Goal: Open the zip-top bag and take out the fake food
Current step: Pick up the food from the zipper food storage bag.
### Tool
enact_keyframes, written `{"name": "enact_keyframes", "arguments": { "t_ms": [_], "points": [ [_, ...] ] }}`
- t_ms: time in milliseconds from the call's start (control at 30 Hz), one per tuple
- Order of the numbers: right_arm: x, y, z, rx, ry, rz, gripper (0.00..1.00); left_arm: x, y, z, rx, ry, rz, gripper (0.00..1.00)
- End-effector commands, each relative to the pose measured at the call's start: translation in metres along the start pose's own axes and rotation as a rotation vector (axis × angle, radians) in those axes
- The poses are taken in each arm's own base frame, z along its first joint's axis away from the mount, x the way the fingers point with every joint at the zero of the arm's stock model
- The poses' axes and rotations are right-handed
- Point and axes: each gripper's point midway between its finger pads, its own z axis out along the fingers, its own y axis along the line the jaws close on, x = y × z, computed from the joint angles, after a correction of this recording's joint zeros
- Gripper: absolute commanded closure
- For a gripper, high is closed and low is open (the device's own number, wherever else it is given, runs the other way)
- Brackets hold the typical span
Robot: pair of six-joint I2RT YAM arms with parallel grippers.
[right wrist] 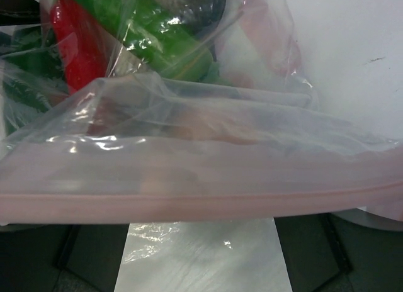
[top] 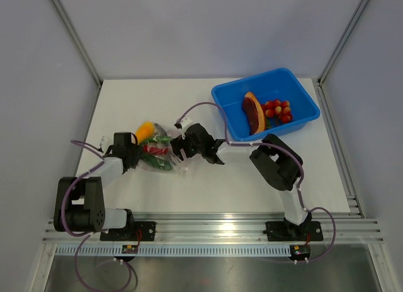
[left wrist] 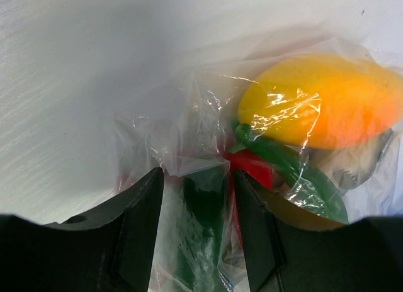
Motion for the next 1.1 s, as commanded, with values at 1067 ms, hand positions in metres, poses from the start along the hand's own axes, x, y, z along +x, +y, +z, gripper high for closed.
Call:
{"name": "enact_keyframes", "arguments": {
  "t_ms": [1067],
  "points": [
    [-0.031,-0.012,0.024,0.120,-0.196,0.064,0.16,0.040,-0.011,-0.005,0.067,0.104,0.130,0.51]
  ]
}}
